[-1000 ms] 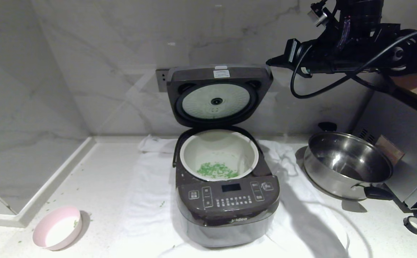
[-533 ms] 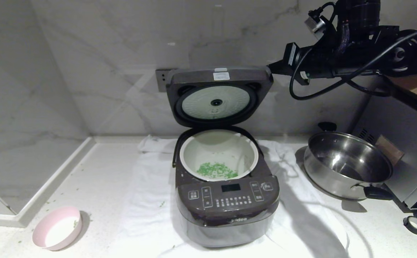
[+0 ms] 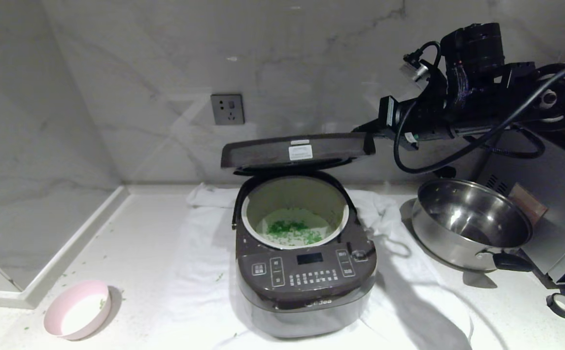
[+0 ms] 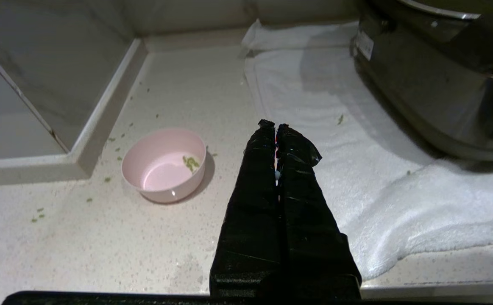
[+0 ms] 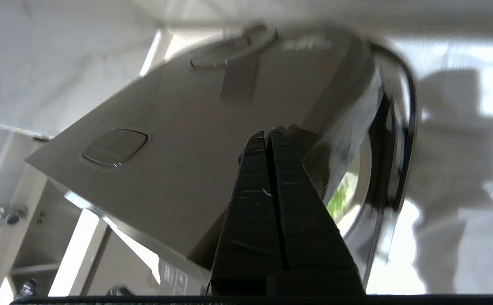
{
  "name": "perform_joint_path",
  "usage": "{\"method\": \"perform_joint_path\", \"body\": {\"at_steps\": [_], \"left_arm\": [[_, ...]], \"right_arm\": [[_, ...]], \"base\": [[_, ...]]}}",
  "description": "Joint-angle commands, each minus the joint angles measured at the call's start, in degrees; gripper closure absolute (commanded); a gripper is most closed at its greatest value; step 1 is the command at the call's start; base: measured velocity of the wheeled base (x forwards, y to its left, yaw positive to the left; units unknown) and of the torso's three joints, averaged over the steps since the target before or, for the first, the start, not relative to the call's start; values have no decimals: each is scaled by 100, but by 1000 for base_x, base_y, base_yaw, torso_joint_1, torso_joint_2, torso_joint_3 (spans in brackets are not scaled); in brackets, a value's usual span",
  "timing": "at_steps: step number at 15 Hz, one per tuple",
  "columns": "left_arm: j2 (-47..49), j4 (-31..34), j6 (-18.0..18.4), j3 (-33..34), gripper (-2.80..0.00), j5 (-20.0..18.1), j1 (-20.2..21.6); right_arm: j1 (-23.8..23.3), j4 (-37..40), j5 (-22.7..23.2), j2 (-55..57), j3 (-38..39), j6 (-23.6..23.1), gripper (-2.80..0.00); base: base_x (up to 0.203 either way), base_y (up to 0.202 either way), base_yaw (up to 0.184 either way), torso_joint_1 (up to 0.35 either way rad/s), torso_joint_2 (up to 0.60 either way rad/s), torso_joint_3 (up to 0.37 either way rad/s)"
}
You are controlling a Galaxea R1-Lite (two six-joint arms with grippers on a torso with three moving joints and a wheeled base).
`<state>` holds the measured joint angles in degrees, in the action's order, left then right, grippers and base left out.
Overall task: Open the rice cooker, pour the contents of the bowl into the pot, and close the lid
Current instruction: Close the rice cooker
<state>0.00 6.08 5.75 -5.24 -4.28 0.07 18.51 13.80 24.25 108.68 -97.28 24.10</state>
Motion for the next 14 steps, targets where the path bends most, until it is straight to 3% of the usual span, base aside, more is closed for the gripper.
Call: {"method": "perform_joint_path", "body": {"at_steps": [1, 7, 10, 14], "left_arm": [[8, 22, 5, -296, 0, -89, 1], [1378, -2, -386, -1368, 0, -431, 20], [2923, -236, -796, -2048, 0, -685, 19], [5408, -1190, -1138, -3001, 0, -786, -311]], "right_arm": [[82, -4, 19, -208, 442, 8, 0], [92, -253, 19, -491, 1195, 7, 0], [92, -255, 10, -581, 1441, 23, 0], [92, -415, 1, -672, 1750, 25, 0]], "base": [[0, 0, 0, 0, 0, 0], [0, 0, 0, 0, 0, 0], [0, 0, 0, 0, 0, 0], [0, 0, 0, 0, 0, 0]]}}
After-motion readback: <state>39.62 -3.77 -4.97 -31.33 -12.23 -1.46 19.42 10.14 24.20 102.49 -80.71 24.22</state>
